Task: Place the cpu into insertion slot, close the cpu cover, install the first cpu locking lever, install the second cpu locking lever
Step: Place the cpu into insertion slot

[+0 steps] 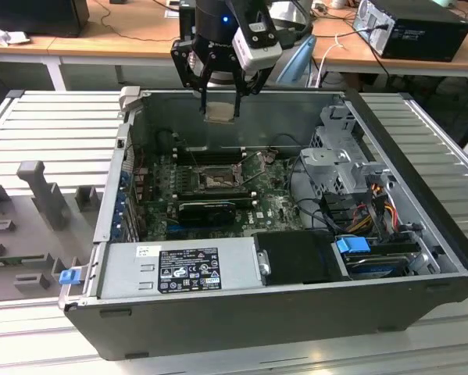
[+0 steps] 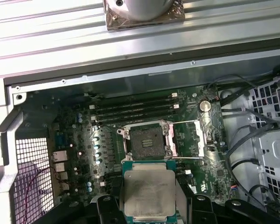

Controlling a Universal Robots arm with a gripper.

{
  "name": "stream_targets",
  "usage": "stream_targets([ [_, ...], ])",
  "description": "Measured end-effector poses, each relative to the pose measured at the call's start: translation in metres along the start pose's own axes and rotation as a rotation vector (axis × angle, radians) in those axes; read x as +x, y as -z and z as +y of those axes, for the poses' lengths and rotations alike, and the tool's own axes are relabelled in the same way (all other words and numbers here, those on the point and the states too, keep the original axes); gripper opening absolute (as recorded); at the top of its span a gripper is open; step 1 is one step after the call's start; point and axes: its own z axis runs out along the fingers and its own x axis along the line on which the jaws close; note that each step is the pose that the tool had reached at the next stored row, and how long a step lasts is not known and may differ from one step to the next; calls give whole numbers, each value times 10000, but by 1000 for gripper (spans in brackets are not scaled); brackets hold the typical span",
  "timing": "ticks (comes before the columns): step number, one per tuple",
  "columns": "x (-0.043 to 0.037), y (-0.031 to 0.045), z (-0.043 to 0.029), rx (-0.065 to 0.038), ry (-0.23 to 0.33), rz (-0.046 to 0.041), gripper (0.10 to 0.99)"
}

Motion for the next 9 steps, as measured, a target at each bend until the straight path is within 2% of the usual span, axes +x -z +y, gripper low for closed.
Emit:
stream_targets([
  [9, -1, -4, 0, -1, -179, -16, 529],
])
